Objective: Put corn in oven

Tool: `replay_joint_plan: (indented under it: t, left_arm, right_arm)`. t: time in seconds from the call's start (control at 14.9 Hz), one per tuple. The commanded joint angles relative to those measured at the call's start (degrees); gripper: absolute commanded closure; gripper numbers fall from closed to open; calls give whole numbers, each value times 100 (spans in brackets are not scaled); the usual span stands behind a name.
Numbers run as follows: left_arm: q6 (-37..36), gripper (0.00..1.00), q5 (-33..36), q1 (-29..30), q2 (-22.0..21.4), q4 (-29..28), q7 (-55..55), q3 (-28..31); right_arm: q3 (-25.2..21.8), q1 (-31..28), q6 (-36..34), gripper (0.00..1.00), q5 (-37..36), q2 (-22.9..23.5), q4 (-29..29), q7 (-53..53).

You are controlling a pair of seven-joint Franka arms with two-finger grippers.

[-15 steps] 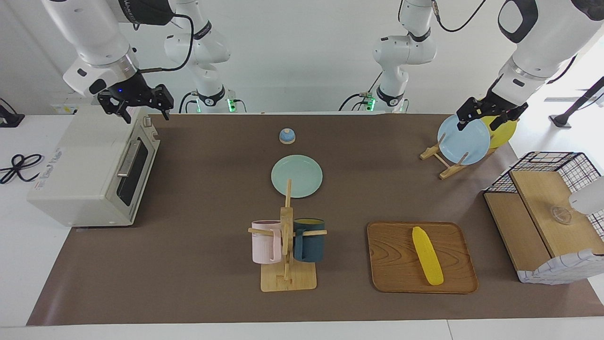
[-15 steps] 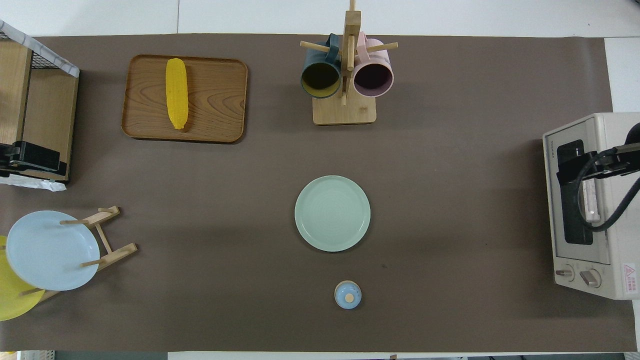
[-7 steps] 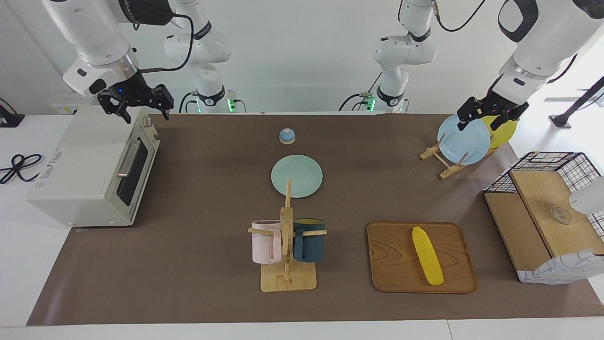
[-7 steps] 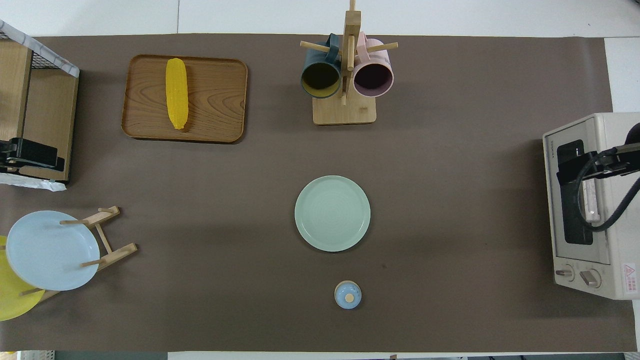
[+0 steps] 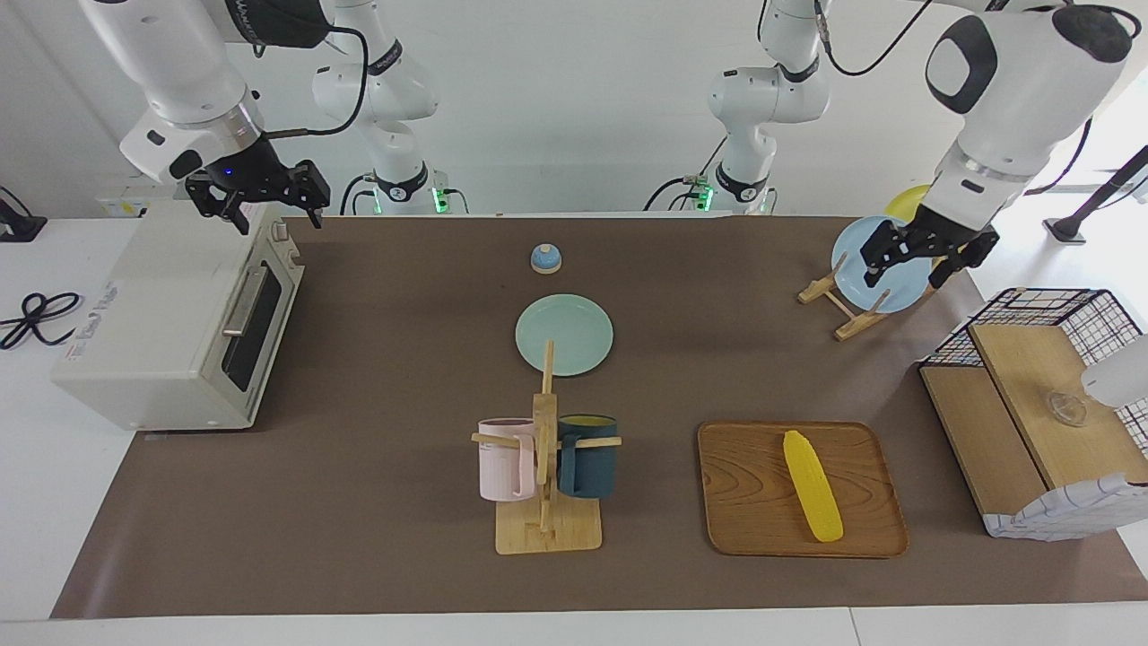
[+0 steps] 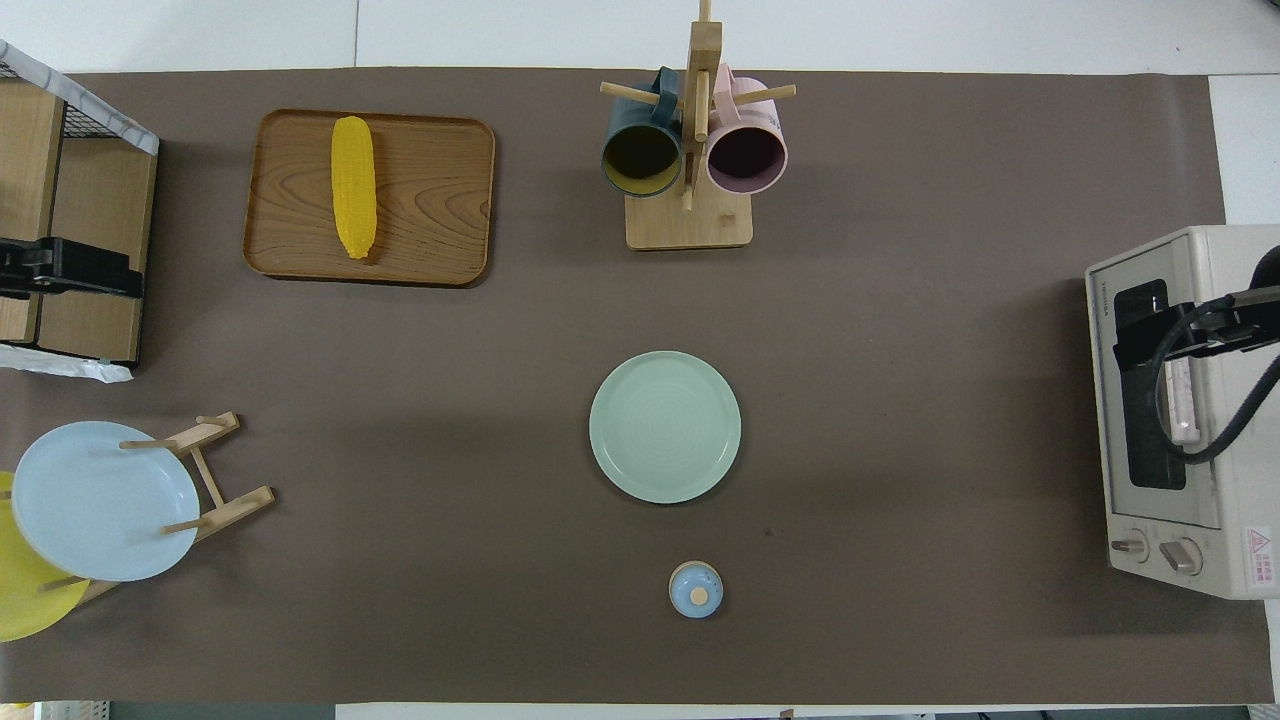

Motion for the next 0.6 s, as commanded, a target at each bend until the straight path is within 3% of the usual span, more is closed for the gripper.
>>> replay_joint_plan:
  t: [0.0, 0.13, 0.34, 0.54]
  left_arm:
    - [277, 0, -137, -180, 1451, 1068, -20, 37]
    - [664, 0, -216, -261, 2121, 1403, -12, 37]
    - [727, 0, -287, -217, 3351, 2623, 14, -148]
    - [1121, 0, -287, -138, 3679, 2838, 138, -148]
  right_arm:
    - [14, -75, 60, 0, 166, -68, -81, 102]
    - [14, -66, 60, 0, 174, -68, -81, 102]
    - [14, -66, 60, 0, 166, -68, -81, 110]
    - [-12, -84, 60, 0, 166, -68, -90, 111]
